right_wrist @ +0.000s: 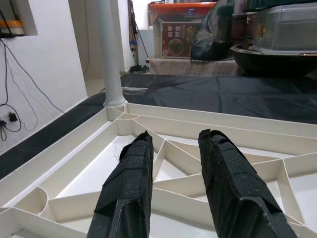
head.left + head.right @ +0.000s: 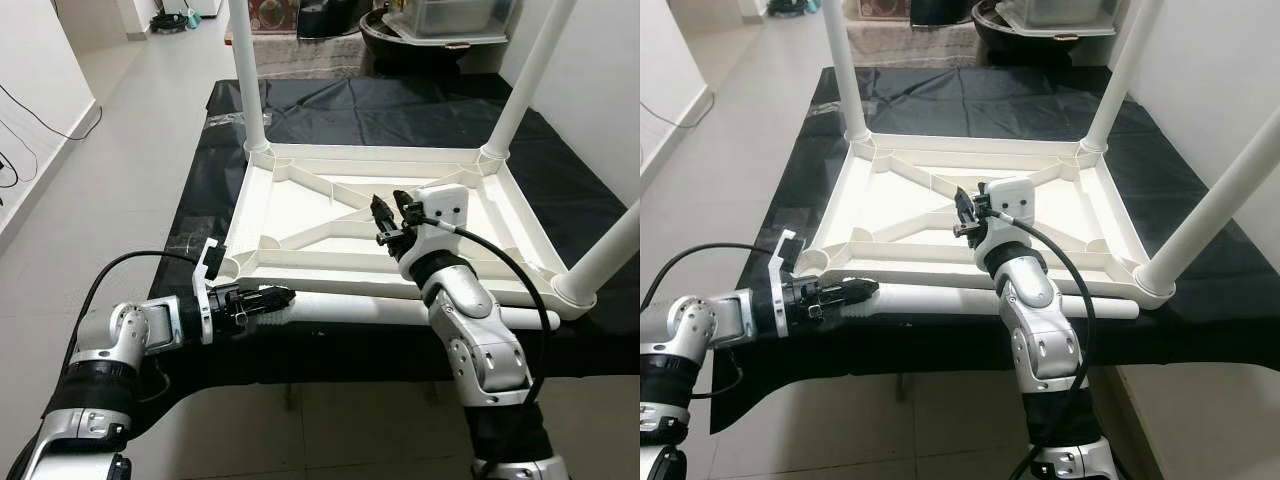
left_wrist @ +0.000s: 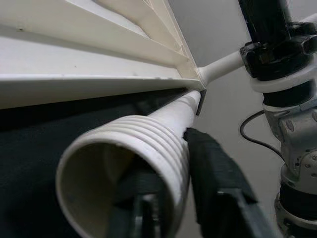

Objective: Building children table

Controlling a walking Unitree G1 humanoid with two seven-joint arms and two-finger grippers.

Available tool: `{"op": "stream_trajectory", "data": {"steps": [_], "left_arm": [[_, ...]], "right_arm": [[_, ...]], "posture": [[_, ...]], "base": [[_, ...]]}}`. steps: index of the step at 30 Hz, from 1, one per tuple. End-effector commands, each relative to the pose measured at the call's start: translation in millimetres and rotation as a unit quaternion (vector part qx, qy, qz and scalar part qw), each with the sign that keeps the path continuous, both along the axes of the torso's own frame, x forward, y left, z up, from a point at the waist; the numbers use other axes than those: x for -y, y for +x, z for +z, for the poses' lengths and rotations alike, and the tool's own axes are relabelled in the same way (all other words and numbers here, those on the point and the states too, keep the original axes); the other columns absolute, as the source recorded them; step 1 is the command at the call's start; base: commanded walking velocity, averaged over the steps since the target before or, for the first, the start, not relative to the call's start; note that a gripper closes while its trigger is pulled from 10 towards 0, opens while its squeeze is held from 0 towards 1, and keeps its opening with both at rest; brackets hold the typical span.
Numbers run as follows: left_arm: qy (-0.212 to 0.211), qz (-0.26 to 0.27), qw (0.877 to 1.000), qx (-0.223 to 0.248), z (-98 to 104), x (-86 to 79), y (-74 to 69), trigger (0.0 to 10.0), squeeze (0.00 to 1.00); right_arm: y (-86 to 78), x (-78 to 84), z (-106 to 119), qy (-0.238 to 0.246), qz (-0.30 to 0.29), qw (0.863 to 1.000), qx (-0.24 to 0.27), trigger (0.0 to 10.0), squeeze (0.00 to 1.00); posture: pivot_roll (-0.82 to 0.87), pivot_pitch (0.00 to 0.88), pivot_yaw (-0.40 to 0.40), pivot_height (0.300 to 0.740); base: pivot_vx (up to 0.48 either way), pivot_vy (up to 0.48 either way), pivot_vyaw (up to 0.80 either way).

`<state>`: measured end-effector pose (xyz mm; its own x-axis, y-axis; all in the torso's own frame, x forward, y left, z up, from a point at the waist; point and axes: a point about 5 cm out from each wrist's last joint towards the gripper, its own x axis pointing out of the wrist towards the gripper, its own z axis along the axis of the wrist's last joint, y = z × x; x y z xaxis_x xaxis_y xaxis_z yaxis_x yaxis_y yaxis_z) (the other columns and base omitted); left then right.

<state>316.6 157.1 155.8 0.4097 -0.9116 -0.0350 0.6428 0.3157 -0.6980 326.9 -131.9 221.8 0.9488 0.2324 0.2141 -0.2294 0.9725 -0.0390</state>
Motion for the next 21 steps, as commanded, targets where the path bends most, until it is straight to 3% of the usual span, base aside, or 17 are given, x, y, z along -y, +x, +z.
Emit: {"op": "stream_trajectory", "data": {"steps": [1, 12, 17, 21], "left_arm": [[0.006, 0.015, 1.0, 0.0, -2, -4.5, -0.7, 0.0, 0.0], [-0.012, 0.034, 0.999, 0.01, 2, -6.0, 0.3, 0.0, 0.0], [-0.049, 0.042, 0.997, 0.044, 18, -2.0, -3.2, 0.0, 0.0], [-0.068, 0.043, 0.995, 0.062, 29, 0.0, -5.1, 0.0, 0.0]], "right_arm": [[-0.5, 2.4, 2, 0.001, -0.005, 1.0, 0.007, 10.0, 0.0], [1.4, 5.2, 7, 0.004, -0.009, 1.0, 0.016, 10.0, 0.0], [9.3, 5.9, 29, 0.064, -0.004, 0.997, 0.034, 10.0, 0.0], [12.2, 5.4, 38, 0.071, 0.001, 0.996, 0.049, 10.0, 0.0]], "posture": [[0.08, 0.122, -0.014, 0.74], [0.08, 0.114, -0.02, 0.74], [0.08, 0.083, -0.024, 0.74], [0.08, 0.072, -0.03, 0.74]], "base": [[0.0, 0.0, 0.0], [0.0, 0.0, 0.0], [0.0, 0.0, 0.0], [0.0, 0.0, 0.0]]}}
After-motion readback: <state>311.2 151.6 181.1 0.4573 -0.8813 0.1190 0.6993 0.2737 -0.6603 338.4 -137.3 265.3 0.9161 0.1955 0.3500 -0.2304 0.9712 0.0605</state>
